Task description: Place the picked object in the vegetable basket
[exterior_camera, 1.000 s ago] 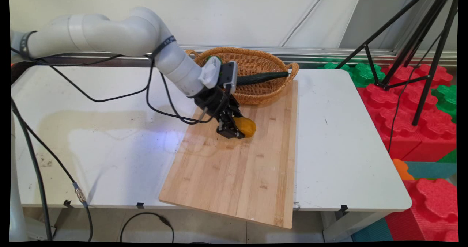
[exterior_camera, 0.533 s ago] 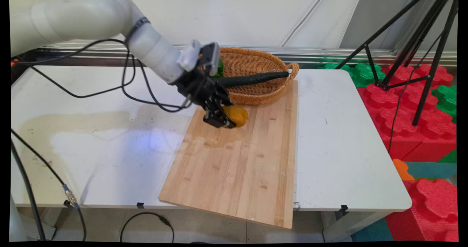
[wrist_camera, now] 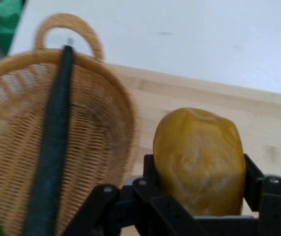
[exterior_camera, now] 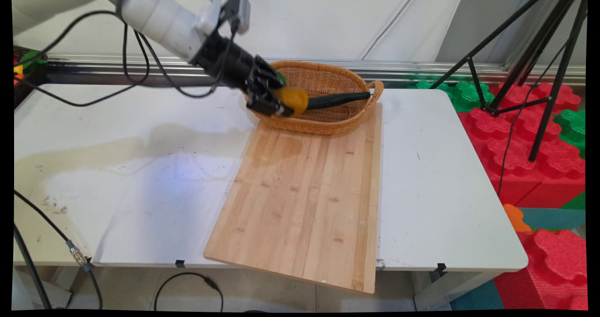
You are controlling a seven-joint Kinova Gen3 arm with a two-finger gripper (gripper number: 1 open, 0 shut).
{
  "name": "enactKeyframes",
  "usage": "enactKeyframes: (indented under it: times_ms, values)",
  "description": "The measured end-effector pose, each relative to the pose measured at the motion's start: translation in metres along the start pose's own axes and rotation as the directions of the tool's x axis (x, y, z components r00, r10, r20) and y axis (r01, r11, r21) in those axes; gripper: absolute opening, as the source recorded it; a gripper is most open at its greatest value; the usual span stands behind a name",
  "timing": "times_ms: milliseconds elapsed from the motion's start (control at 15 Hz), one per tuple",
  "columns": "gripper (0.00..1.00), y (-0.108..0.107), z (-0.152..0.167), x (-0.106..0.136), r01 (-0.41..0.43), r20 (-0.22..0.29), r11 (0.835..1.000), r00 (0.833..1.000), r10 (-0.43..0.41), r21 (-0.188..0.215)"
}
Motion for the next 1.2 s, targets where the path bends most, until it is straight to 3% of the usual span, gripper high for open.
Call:
enactKeyframes:
  times_ms: [333,600,1200]
  values:
    - [0.00,-0.048,-0.014,0.005,0.052,-0.043,0.994,0.998,-0.048,0.100]
    - [0.00,-0.087,0.003,0.007,0.070,-0.041,0.985,0.997,-0.064,0.158]
    - [0.00,-0.136,0.074,0.003,0.124,0.014,0.971,0.992,-0.129,0.206]
